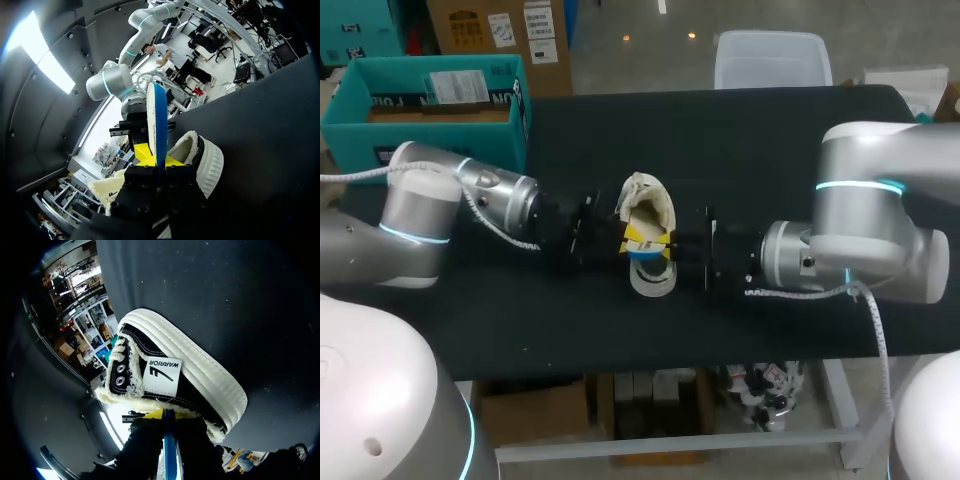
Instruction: Open the shoe tongue, take the insole out of the shoe, put the insole back into the shoe, and pack the shoe into the shoebox
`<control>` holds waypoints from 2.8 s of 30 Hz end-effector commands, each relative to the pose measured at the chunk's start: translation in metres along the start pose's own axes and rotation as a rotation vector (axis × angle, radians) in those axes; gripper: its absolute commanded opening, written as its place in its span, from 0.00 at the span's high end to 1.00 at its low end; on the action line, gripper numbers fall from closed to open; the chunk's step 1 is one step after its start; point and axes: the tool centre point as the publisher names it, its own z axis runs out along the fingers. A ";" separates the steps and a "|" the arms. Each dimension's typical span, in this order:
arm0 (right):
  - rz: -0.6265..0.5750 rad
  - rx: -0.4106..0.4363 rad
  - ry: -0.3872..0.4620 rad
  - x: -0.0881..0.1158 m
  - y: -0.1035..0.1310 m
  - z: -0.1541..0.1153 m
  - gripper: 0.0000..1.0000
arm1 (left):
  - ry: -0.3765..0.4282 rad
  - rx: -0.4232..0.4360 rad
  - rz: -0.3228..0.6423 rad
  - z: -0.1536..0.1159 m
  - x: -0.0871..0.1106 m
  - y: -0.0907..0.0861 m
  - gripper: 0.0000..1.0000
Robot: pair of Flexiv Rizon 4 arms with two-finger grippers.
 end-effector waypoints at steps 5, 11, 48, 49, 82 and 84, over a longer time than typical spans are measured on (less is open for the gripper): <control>-0.031 -0.016 0.021 0.001 -0.024 -0.014 0.28 | -0.001 0.005 0.003 0.005 0.001 0.001 1.00; -0.036 -0.011 0.024 0.000 -0.025 -0.017 0.62 | -0.006 0.005 0.008 0.005 0.001 -0.002 1.00; -0.042 0.008 0.030 0.005 0.001 0.004 1.00 | -0.034 -0.057 0.075 0.000 -0.004 -0.004 1.00; -0.041 0.010 0.029 0.005 0.003 0.005 1.00 | -0.038 -0.064 0.074 -0.001 -0.004 -0.001 1.00; -0.058 0.022 0.037 0.004 -0.010 -0.012 0.83 | -0.034 -0.077 0.045 0.003 -0.003 0.004 1.00; -0.060 0.026 0.033 0.003 -0.011 -0.011 0.85 | -0.034 -0.081 0.044 0.003 -0.003 0.004 1.00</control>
